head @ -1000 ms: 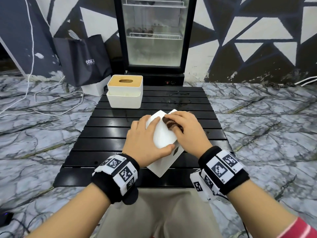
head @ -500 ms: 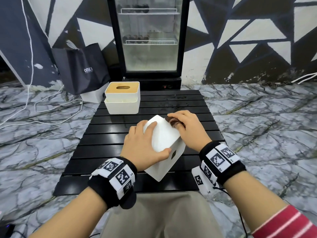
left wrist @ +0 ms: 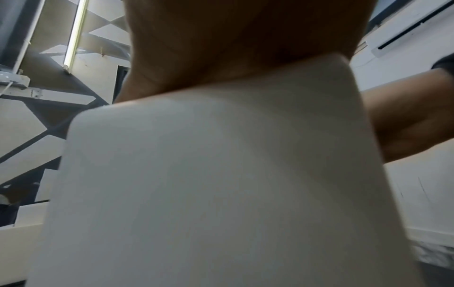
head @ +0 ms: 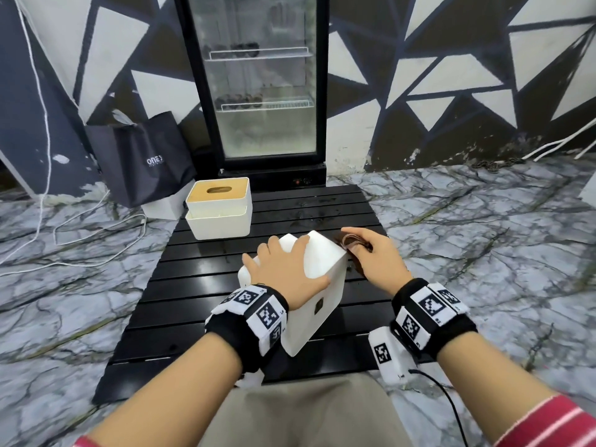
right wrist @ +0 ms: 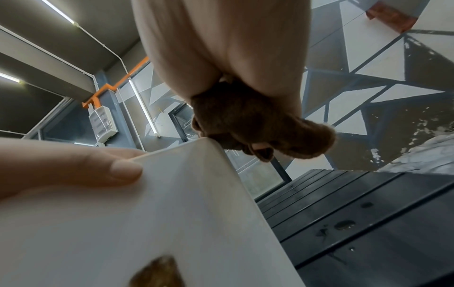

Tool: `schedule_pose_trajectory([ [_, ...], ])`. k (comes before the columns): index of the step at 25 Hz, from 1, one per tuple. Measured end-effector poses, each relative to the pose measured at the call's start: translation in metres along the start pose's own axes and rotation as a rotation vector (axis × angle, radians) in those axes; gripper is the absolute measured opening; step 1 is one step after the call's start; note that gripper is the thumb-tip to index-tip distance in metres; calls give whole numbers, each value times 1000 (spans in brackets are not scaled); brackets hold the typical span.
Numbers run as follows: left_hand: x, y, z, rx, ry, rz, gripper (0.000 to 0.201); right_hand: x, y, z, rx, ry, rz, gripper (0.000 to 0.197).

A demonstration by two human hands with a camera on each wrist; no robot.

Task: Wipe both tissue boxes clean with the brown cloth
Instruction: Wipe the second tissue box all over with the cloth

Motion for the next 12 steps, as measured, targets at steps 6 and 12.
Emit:
schedule_pose_trajectory([
  [6,-11,-4,-16,-8,-331,81,82,-22,-2,-7,-17,35,73,28],
  [12,2,-5,-55,73,-754,97,88,-23,-1,-16,-51,66,86,26],
])
Point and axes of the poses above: each hand's wrist, its own y-axis towards the middle knuckle, its own x-axis out of the palm, z = x × y, the point moved 6 cm from there along y, towards the middle knuckle, and after that the axes turned 5 degrees about -x, right-handed, at the moved point
